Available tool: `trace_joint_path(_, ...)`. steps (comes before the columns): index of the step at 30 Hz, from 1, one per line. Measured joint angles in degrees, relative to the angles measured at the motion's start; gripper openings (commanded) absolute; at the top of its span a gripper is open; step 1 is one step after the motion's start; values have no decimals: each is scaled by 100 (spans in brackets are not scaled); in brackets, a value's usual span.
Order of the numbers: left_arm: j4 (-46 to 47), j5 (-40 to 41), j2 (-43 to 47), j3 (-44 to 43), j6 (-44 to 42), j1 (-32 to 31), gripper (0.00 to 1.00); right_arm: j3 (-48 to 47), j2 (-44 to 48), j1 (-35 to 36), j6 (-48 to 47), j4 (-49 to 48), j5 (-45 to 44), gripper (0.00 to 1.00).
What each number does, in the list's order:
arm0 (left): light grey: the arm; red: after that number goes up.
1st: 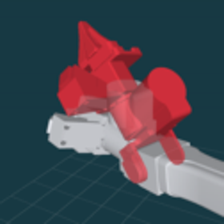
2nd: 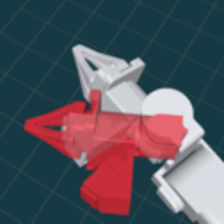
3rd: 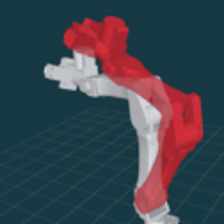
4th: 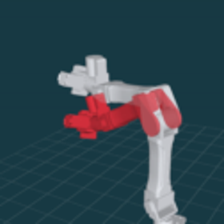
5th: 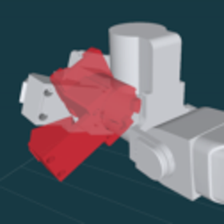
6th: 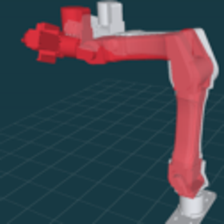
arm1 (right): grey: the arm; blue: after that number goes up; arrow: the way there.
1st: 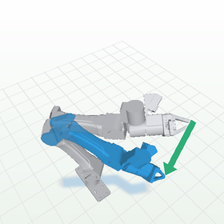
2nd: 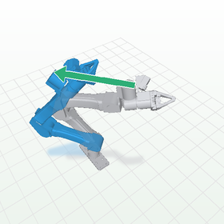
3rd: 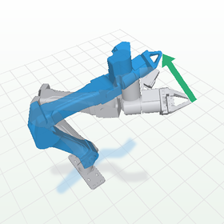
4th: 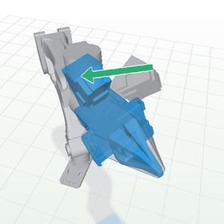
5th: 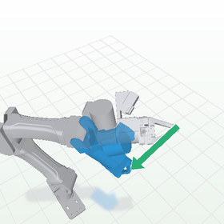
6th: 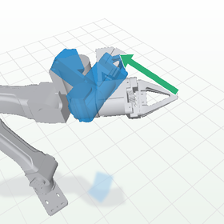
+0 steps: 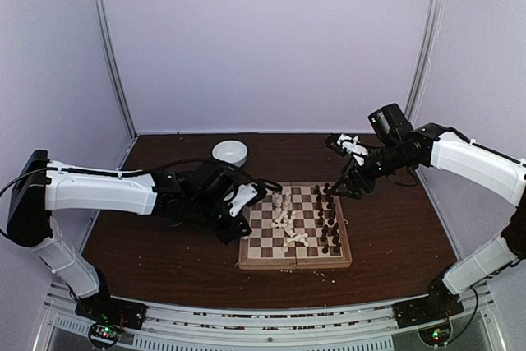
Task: Set up the chess pieces on the board
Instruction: Place the pawn at h2.
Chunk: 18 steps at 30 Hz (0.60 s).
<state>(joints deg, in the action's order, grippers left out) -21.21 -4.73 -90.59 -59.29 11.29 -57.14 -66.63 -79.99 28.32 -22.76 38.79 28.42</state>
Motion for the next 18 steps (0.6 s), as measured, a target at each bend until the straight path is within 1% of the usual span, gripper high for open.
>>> trace_joint_path(6, 365, -2, -79, 52, 44, -85, 4, 227, 0, 0, 0, -44, 0, 79)
trace_joint_path(12, 546, -20, -374, 57, 66, -186, 4, 243, 0, 0, -9, -50, -2, 79)
trace_joint_path(18, 859, -131, -422, 136, 116, -245, 5, 273, 0, 0, -63, -70, -13, 79)
